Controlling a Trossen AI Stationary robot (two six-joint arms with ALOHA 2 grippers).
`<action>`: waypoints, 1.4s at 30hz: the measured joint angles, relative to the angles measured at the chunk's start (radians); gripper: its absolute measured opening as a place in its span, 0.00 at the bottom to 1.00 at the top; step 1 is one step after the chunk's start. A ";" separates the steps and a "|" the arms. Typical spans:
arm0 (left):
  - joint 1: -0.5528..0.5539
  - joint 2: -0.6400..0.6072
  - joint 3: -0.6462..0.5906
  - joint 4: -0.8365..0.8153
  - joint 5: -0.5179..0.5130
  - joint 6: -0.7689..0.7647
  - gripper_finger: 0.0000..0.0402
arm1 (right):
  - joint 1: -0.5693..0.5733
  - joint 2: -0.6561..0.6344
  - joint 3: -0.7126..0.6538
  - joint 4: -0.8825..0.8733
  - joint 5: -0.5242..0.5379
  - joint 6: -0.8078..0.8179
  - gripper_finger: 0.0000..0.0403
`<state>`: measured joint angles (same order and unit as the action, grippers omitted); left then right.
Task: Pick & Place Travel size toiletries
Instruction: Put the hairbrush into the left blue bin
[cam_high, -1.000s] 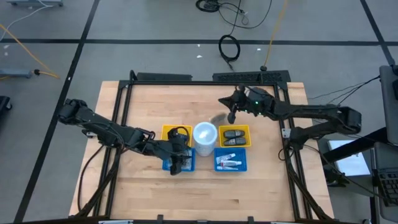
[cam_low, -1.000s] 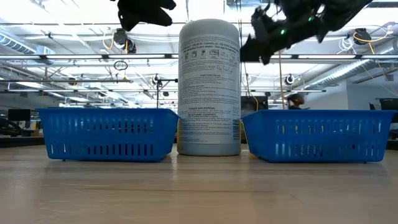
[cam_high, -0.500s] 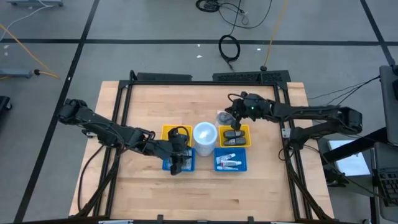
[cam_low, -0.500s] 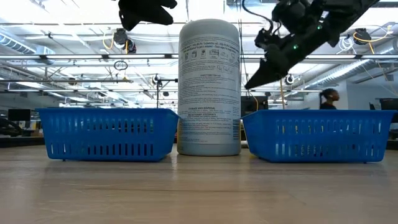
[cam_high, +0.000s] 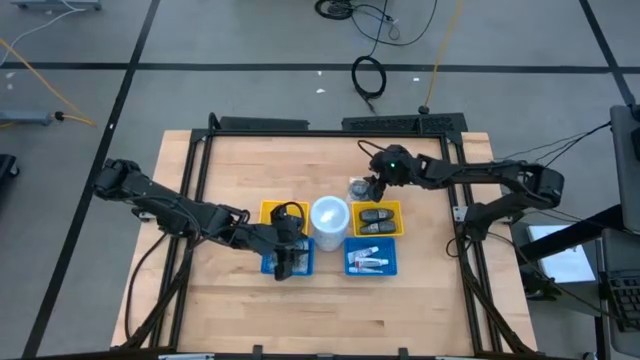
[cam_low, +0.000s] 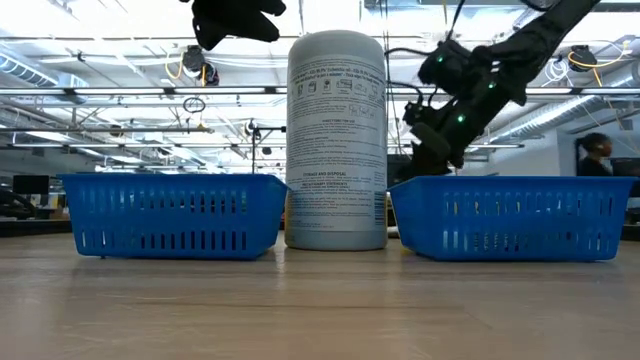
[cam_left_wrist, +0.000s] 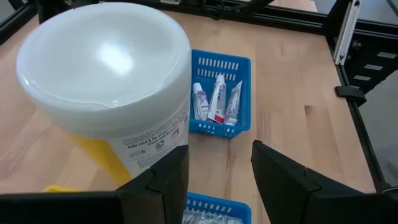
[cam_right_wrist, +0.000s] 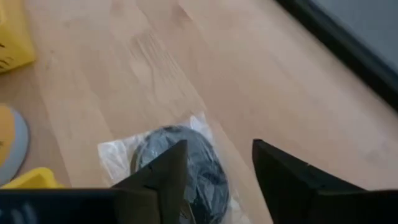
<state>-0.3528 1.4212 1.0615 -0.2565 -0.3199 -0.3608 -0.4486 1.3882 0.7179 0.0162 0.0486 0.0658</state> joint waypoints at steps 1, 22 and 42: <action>0.000 0.000 0.000 0.000 0.000 0.002 0.44 | -0.003 0.012 0.009 -0.011 0.000 0.017 0.45; 0.000 0.000 0.000 -0.006 0.003 0.050 0.44 | -0.008 0.292 0.232 -0.188 -0.106 0.054 0.53; 0.000 0.000 0.000 -0.010 0.004 0.070 0.44 | 0.025 0.392 0.248 -0.188 -0.127 -0.028 0.41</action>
<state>-0.3527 1.4212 1.0615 -0.2665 -0.3157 -0.2912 -0.4234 1.7798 0.9657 -0.1719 -0.0784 0.0381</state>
